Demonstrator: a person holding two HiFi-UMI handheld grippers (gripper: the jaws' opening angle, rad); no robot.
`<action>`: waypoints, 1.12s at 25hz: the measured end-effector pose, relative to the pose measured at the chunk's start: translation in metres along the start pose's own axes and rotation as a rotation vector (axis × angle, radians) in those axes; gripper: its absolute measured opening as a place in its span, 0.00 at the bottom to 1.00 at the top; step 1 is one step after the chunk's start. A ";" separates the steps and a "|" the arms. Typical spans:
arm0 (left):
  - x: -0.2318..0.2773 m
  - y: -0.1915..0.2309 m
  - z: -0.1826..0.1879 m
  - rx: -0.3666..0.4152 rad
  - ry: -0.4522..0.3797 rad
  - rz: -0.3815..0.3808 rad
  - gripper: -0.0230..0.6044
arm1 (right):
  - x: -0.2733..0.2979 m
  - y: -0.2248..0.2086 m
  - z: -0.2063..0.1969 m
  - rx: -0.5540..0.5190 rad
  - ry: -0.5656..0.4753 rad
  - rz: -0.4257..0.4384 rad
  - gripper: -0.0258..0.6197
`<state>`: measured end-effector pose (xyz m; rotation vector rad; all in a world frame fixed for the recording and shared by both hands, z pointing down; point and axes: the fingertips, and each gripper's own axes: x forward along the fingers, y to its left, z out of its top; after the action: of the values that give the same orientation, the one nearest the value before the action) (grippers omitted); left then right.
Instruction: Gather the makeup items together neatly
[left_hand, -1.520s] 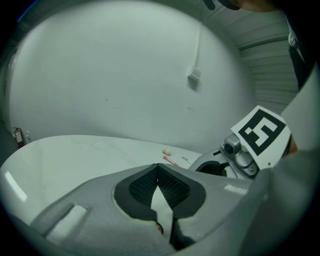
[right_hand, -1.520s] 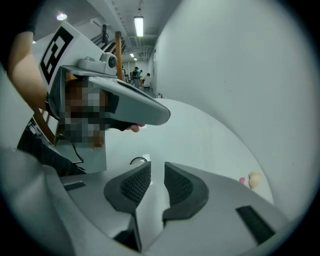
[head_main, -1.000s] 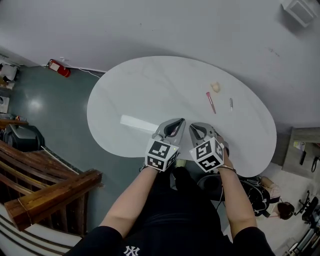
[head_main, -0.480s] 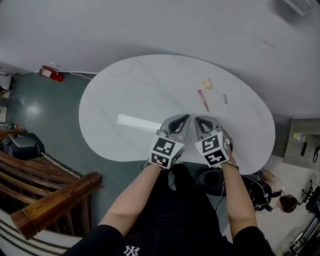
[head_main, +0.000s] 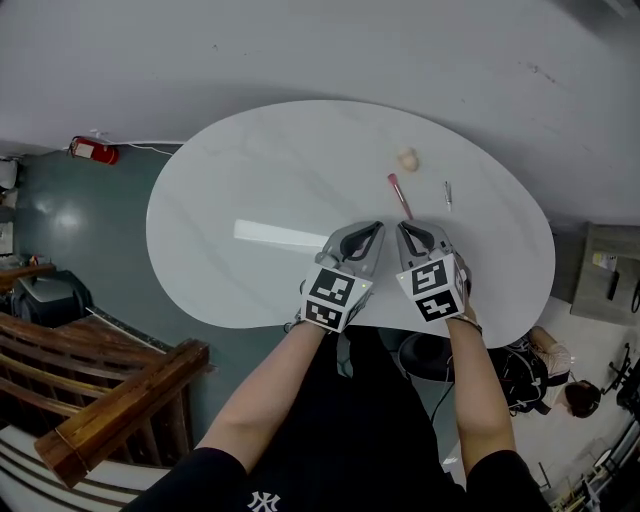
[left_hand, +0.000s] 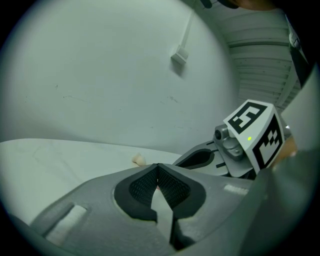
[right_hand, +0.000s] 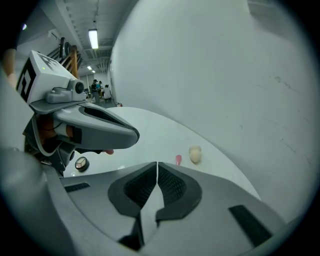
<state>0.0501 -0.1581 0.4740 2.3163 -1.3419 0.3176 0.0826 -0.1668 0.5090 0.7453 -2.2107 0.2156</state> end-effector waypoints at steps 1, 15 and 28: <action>0.003 0.001 -0.002 -0.002 0.004 -0.001 0.05 | 0.003 -0.003 -0.002 0.011 0.005 -0.006 0.07; 0.033 0.012 -0.024 -0.023 0.046 0.004 0.05 | 0.057 -0.039 -0.055 0.139 0.124 -0.038 0.17; 0.033 0.016 -0.035 -0.033 0.059 0.020 0.05 | 0.077 -0.041 -0.079 0.230 0.170 -0.036 0.11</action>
<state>0.0536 -0.1735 0.5223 2.2501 -1.3325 0.3641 0.1148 -0.2044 0.6156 0.8575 -2.0302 0.5033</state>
